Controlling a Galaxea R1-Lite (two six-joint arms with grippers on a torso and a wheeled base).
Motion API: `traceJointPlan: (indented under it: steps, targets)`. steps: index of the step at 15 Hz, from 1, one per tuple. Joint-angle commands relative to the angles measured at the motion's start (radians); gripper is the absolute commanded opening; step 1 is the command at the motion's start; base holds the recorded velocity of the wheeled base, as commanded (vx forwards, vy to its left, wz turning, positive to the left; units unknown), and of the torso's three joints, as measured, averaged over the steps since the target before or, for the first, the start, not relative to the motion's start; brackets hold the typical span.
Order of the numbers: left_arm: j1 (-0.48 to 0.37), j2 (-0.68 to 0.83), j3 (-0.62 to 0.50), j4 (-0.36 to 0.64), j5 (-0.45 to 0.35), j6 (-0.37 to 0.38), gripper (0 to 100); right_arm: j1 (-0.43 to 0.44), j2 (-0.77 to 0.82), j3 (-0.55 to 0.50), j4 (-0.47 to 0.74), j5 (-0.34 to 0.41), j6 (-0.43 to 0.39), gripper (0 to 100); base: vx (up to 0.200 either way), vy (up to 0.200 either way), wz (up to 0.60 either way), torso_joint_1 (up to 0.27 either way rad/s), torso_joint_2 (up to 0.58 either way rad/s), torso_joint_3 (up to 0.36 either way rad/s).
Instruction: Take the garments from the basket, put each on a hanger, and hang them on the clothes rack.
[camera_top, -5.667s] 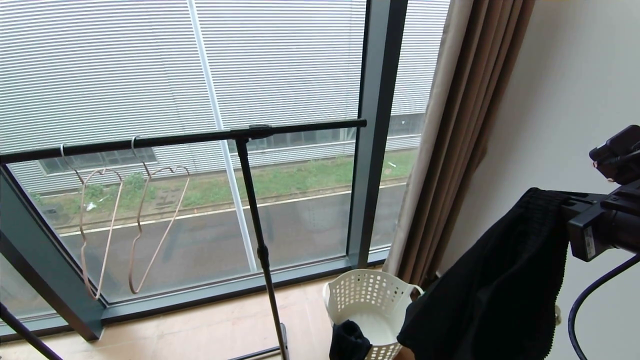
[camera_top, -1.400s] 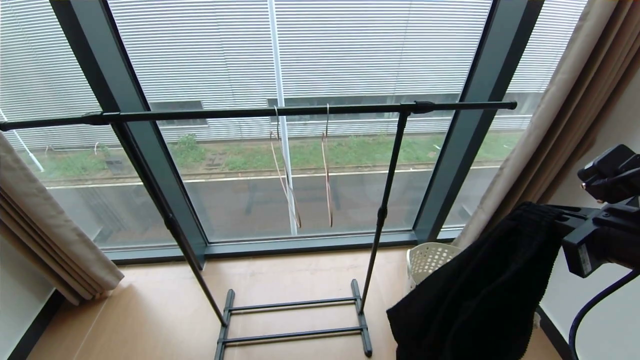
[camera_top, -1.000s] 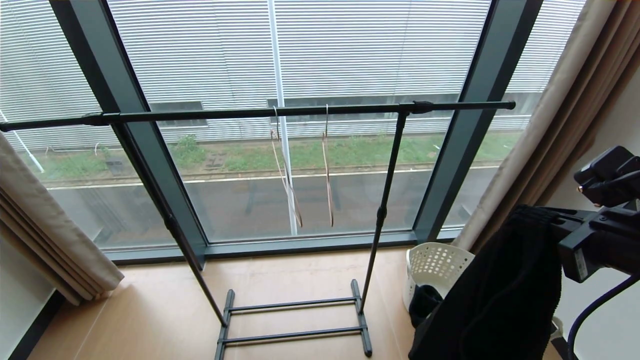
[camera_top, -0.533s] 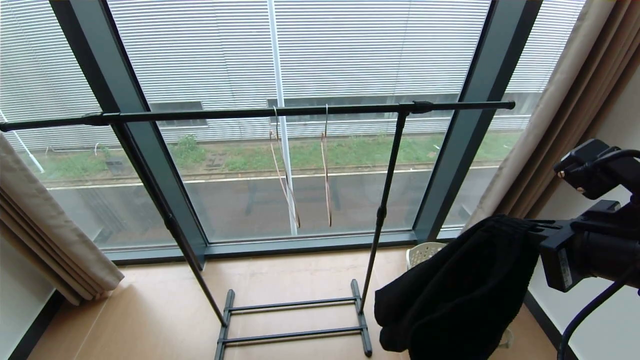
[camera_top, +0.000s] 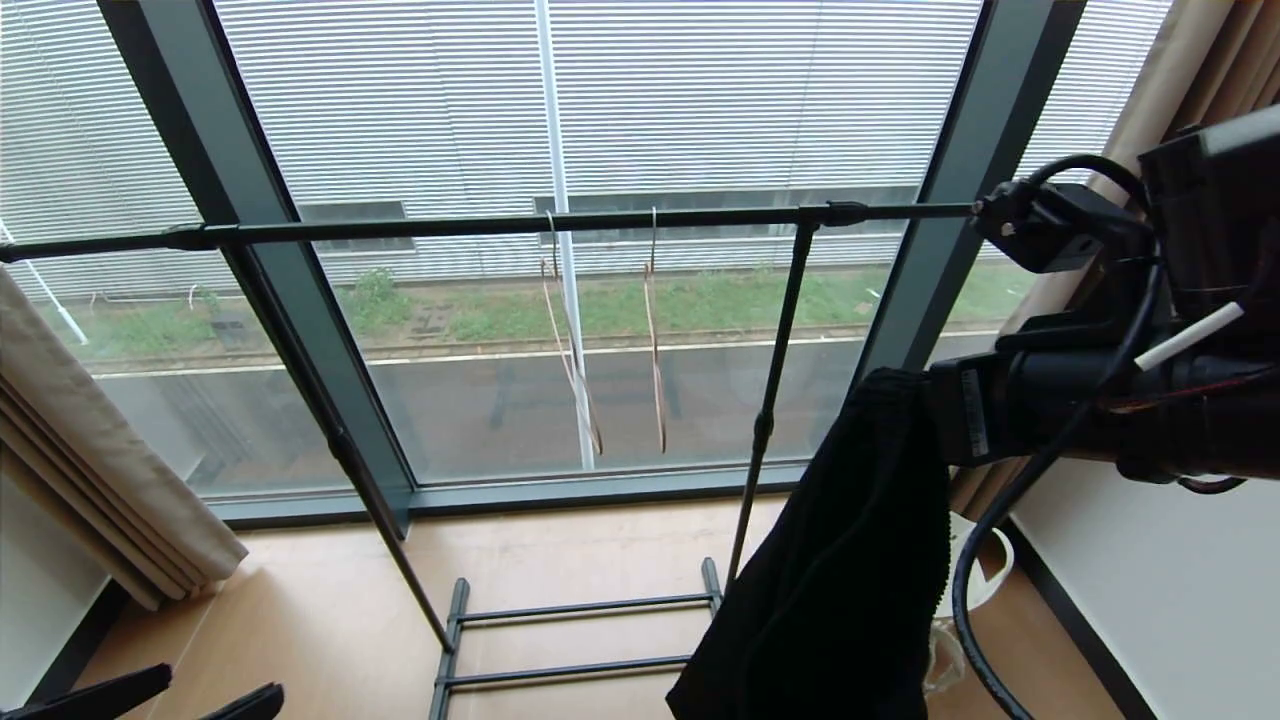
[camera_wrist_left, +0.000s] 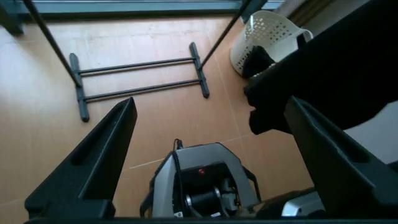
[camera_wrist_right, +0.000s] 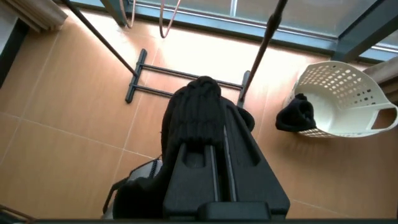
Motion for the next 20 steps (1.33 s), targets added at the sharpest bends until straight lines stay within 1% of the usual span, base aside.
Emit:
traceJointPlan:
  steps: [1, 2, 3, 4, 5, 6, 7, 8, 9, 11, 14, 16, 17, 19, 20]
  targets:
    - [-0.056, 0.210, -0.068, -0.043, -0.070, -0.044, 100, 0.043, 0.088, -0.089, 0.018, -0.029, 0.005, 0, 0.000, 0.000, 0.00, 0.000, 0.00, 0.000]
    - [-0.056, 0.249, -0.066, -0.074, -0.095, -0.046, 100, 0.064, 0.108, -0.127, 0.032, -0.029, 0.011, 0, 0.000, 0.000, 0.00, 0.000, 0.00, 0.000]
    - [-0.057, 0.296, -0.066, -0.109, -0.118, -0.058, 100, 0.083, 0.134, -0.159, 0.038, -0.030, 0.034, 0, 0.000, 0.000, 0.00, 0.000, 0.00, 0.000]
    - [-0.064, 0.349, -0.068, -0.147, -0.144, -0.076, 100, 0.089, 0.166, -0.189, 0.040, -0.038, 0.054, 0, 0.000, 0.000, 0.00, 0.000, 0.00, 0.000]
    - [-0.073, 0.378, -0.069, -0.169, -0.156, -0.090, 100, 0.089, 0.183, -0.202, 0.040, -0.047, 0.056, 0, 0.000, 0.000, 0.00, 0.000, 0.00, 0.000]
    - [-0.123, 0.463, -0.077, -0.226, -0.164, -0.136, 100, 0.089, 0.226, -0.238, 0.041, -0.084, 0.054, 0, 0.000, 0.000, 0.00, 0.000, 0.00, 0.000]
    - [-0.150, 0.512, -0.080, -0.253, -0.162, -0.156, 100, 0.089, 0.241, -0.258, 0.043, -0.088, 0.054, 0, 0.000, 0.000, 0.00, 0.000, 0.00, 0.000]
    - [-0.162, 0.544, -0.086, -0.273, -0.162, -0.165, 100, 0.090, 0.251, -0.271, 0.044, -0.088, 0.054, 0, 0.000, 0.000, 0.00, 0.000, 0.00, 0.000]
    - [-0.182, 0.610, -0.102, -0.308, -0.161, -0.167, 100, 0.109, 0.269, -0.317, 0.067, -0.088, 0.054, 0, 0.000, 0.000, 0.00, 0.000, 0.00, 0.000]
    - [-0.208, 0.673, -0.143, -0.321, -0.159, -0.168, 100, 0.124, 0.300, -0.374, 0.092, -0.088, 0.059, 0, 0.000, 0.000, 0.00, 0.000, 0.00, 0.000]
    - [-0.234, 0.727, -0.184, -0.322, -0.159, -0.168, 100, 0.160, 0.321, -0.414, 0.096, -0.095, 0.064, 0, 0.000, 0.000, 0.00, 0.000, 0.00, 0.000]
    - [-0.246, 0.754, -0.194, -0.324, -0.159, -0.168, 100, 0.183, 0.321, -0.422, 0.103, -0.096, 0.065, 0, 0.000, 0.000, 0.00, 0.000, 0.00, 0.000]
    - [-0.249, 0.805, -0.218, -0.324, -0.159, -0.174, 100, 0.199, 0.321, -0.429, 0.106, -0.096, 0.068, 0, 0.000, 0.000, 0.00, 0.000, 0.00, 0.000]
    - [-0.271, 0.846, -0.243, -0.336, -0.159, -0.204, 100, 0.212, 0.313, -0.429, 0.112, -0.096, 0.079, 0, 0.000, 0.000, 0.00, 0.000, 0.00, 0.000]
    - [-0.272, 0.862, -0.243, -0.348, -0.158, -0.204, 100, 0.213, 0.310, -0.431, 0.112, -0.096, 0.083, 0, 0.000, 0.000, 0.00, 0.000, 0.00, 0.000]
